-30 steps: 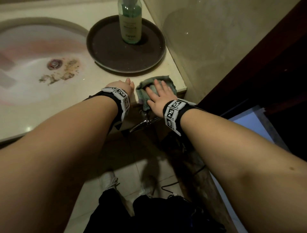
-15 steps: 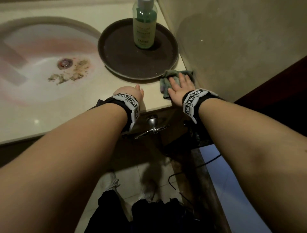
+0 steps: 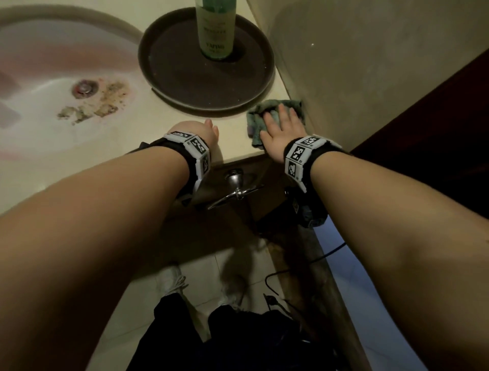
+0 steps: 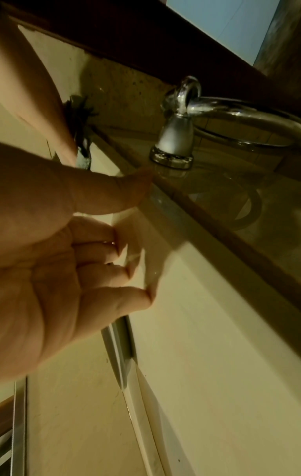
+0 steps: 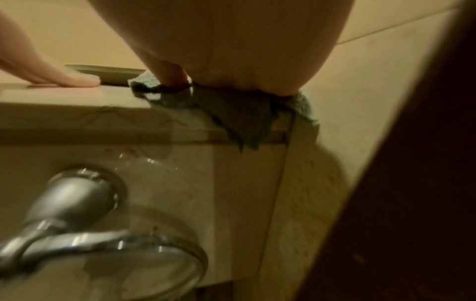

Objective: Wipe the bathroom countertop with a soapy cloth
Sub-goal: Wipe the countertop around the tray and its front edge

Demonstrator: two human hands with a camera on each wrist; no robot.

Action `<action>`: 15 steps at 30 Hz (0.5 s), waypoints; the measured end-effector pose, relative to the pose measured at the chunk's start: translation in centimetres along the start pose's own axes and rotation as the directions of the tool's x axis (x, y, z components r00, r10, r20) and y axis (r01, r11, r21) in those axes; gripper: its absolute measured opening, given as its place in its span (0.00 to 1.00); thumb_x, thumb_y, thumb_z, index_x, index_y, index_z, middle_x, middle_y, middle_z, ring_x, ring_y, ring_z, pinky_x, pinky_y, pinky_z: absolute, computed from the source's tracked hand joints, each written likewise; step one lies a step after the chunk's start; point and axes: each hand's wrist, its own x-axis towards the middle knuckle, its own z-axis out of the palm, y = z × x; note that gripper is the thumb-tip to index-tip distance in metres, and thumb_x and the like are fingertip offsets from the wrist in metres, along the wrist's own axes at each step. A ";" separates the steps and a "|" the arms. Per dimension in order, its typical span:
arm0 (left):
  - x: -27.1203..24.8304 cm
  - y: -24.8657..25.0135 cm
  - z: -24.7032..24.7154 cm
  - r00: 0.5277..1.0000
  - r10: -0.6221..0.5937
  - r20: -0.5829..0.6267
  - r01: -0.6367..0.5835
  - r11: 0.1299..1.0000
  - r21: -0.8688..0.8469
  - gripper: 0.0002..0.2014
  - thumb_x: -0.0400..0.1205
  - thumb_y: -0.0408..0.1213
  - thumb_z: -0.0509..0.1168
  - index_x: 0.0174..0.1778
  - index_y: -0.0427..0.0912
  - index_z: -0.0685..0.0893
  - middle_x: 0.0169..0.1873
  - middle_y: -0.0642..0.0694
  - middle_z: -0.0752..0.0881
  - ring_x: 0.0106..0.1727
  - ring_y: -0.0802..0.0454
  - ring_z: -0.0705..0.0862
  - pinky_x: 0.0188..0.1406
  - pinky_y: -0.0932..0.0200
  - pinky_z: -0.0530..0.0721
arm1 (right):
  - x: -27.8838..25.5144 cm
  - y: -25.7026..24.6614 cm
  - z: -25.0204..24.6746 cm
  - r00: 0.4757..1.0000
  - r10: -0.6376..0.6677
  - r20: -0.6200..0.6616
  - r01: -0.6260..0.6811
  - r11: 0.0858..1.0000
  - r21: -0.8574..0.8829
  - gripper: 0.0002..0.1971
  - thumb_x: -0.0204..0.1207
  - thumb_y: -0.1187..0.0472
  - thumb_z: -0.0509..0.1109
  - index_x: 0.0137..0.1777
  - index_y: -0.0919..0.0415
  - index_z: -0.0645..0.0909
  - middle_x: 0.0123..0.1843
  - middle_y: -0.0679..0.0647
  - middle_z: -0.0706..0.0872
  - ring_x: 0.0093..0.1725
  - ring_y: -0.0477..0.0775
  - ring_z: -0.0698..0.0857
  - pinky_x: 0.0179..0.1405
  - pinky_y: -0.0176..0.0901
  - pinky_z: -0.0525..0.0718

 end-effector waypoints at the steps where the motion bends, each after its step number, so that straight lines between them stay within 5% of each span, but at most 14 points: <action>1: -0.3 0.1 0.0 1.000 -0.006 -0.010 0.006 1.000 -0.003 0.54 0.76 0.45 0.73 0.84 0.41 0.38 0.85 0.45 0.40 0.79 0.36 0.66 0.73 0.39 0.73 | -0.5 0.2 0.3 1.000 0.007 0.000 -0.007 1.000 0.005 0.28 0.85 0.46 0.44 0.84 0.48 0.45 0.86 0.54 0.38 0.85 0.58 0.38 0.83 0.51 0.38; 5: -0.9 0.2 0.2 0.998 0.004 -0.065 -0.004 1.000 -0.003 0.49 0.79 0.40 0.70 0.84 0.39 0.40 0.85 0.43 0.44 0.78 0.35 0.68 0.72 0.40 0.75 | -2.0 0.4 0.8 1.000 0.025 0.002 -0.025 1.000 0.015 0.28 0.85 0.46 0.44 0.84 0.47 0.45 0.86 0.54 0.38 0.85 0.58 0.37 0.83 0.51 0.38; 15: 0.9 -0.7 1.1 0.993 0.060 -0.106 -0.056 0.998 0.036 0.52 0.75 0.49 0.73 0.84 0.42 0.44 0.85 0.47 0.44 0.78 0.38 0.69 0.68 0.43 0.76 | -4.7 -1.8 2.9 0.997 -0.062 -0.039 0.063 0.998 0.024 0.28 0.85 0.47 0.45 0.84 0.48 0.46 0.86 0.57 0.36 0.84 0.61 0.34 0.82 0.55 0.36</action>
